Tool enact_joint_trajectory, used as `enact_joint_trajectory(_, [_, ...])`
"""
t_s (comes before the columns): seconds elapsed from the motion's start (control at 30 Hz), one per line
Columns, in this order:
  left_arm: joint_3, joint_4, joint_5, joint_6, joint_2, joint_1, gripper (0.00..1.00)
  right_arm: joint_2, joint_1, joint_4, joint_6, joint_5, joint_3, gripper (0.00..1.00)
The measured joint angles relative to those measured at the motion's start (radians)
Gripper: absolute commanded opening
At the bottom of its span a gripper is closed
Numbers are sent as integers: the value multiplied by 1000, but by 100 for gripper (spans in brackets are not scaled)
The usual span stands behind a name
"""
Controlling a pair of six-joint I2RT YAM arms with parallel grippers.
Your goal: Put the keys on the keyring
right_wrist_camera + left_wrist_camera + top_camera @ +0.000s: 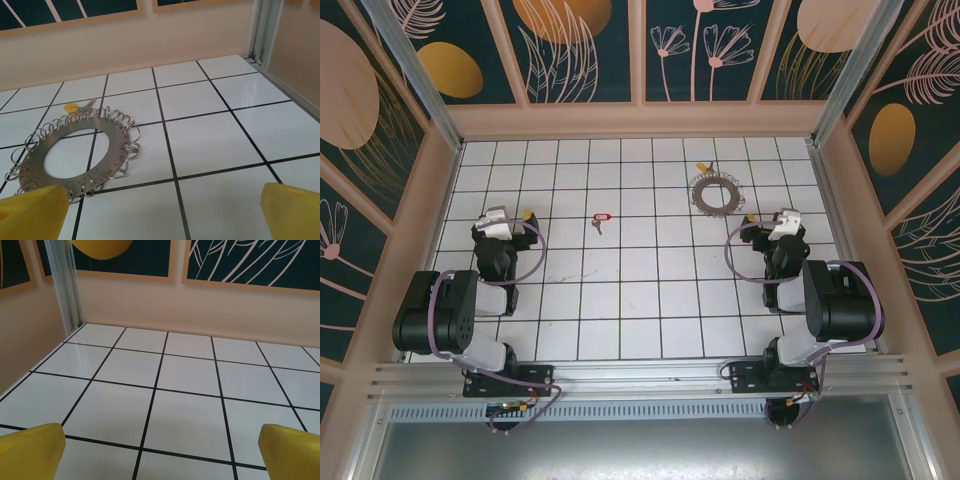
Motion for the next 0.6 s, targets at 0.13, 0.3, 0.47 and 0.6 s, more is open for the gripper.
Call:
enact_joint_trajectory(0.13, [0,0,0,0,0,0,99,0,-1,-8,-2,-27,2,99])
enact_joint_trajectory(0.3, [0,0,0,0,0,0,99,0,-1,-13,-4,-50,5,99])
enact_joint_trajectory(0.47, [0,-6,4,6,0,0,99,0,-8,-16,-4,-61,5,99])
enact_joint_trajectory(0.6, [0,-11,5,8,0,0,99,0,-8,-18,-4,-61,5,99])
